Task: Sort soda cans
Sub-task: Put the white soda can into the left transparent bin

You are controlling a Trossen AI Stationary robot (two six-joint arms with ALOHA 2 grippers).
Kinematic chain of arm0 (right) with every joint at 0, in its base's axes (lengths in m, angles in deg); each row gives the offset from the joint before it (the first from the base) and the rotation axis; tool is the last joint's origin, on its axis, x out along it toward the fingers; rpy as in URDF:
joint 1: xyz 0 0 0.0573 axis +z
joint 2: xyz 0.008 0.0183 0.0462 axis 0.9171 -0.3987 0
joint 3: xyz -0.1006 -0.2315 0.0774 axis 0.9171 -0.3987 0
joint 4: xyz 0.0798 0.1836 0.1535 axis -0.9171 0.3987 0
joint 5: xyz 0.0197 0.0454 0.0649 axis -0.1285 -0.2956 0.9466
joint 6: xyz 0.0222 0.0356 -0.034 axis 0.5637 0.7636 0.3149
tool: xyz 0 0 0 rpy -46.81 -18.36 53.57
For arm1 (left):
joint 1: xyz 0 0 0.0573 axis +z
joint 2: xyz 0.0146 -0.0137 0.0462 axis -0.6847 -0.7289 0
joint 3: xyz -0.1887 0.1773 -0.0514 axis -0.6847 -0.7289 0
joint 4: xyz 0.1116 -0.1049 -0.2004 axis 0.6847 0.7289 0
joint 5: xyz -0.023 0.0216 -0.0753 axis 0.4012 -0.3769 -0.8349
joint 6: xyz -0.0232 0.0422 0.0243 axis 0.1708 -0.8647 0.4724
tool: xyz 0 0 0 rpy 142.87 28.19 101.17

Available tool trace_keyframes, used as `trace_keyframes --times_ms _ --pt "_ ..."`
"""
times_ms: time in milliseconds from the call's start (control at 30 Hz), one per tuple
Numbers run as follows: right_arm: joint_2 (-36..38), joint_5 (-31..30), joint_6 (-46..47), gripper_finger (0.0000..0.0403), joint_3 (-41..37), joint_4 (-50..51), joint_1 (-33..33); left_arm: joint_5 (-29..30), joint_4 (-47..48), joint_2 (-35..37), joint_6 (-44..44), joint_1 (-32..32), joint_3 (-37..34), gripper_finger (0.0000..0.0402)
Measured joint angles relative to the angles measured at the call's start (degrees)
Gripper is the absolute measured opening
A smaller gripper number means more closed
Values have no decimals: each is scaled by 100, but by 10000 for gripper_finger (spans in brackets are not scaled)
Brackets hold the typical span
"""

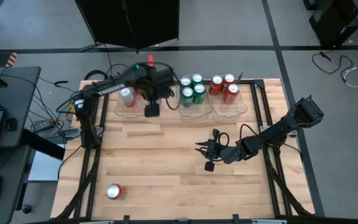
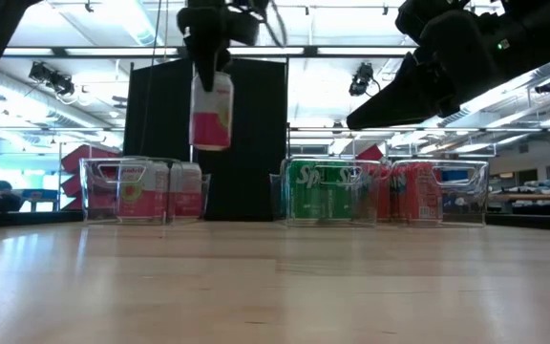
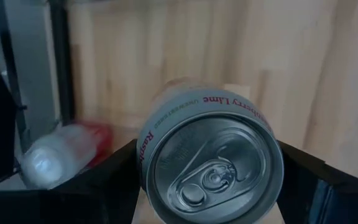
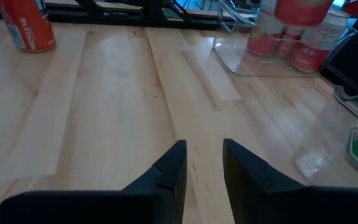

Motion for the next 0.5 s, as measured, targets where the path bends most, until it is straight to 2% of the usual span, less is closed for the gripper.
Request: trace_keyframes --times_ms 233,500 --pt "0 27 117 90 0 39 79 -9 -146 515 -462 819 -399 287" --pt "0 29 201 90 0 37 155 -109 -564 902 -703 1587 -1366 286"
